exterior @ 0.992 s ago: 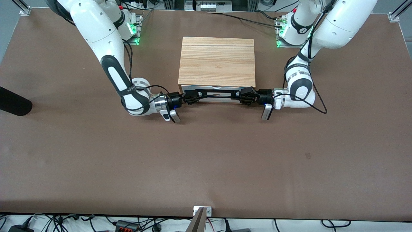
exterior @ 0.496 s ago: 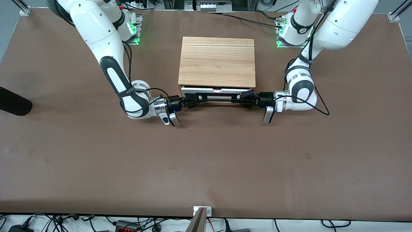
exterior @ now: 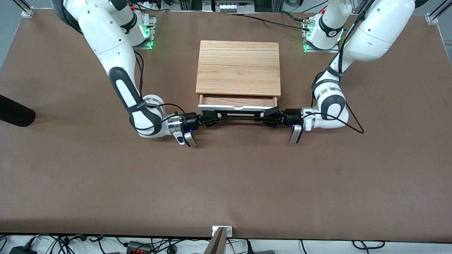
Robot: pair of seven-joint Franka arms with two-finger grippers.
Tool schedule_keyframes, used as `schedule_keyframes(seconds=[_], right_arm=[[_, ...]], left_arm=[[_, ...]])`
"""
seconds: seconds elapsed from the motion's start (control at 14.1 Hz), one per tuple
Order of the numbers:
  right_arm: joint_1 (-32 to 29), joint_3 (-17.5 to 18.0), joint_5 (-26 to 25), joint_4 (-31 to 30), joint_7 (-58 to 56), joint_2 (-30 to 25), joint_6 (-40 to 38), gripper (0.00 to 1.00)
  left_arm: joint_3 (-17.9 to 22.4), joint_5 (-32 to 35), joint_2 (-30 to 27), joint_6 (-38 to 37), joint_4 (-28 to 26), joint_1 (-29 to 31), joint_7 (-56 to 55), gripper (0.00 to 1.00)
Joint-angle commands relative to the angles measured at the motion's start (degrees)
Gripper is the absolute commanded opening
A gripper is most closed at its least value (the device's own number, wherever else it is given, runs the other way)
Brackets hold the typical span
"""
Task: Pull top drawer with both arms simultaneously
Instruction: 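Pull the handle outward from the box with both grippers together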
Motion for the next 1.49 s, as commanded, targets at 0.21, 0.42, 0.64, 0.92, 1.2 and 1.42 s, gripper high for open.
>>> schedule_keyframes(seconds=[0.21,0.42,0.64,0.92,1.2,1.42], right_arm=[[-1.4,-1.3,-2.0,6.2,1.9,3.5,-0.4,0.00],[-1.4,-1.3,-1.8,9.3,2.0,5.6,-0.3,0.00],[-1.7,-1.3,-1.9,9.7,2.6,5.7,-0.5,0.00],[-1.6,-1.3,-1.9,9.7,4.6,5.5,-0.4,1.00],[-1.5,-1.3,-1.9,9.7,5.6,5.3,-0.3,1.00],[-1.6,-1.4,-2.0,9.9,7.0,5.0,-0.4,1.00]], left_arm=[[2.9,0.1,5.0,-1.1,7.8,1.2,1.8,0.01],[2.9,0.1,5.2,-1.1,7.8,1.0,1.4,0.04],[2.8,0.1,5.0,-1.1,7.6,0.8,0.8,1.00],[2.8,0.1,4.8,-1.1,7.2,1.0,0.6,1.00],[2.8,0.2,4.3,-1.2,7.1,1.4,0.2,1.00],[3.1,1.0,3.3,-1.2,7.2,1.5,-0.1,1.00]])
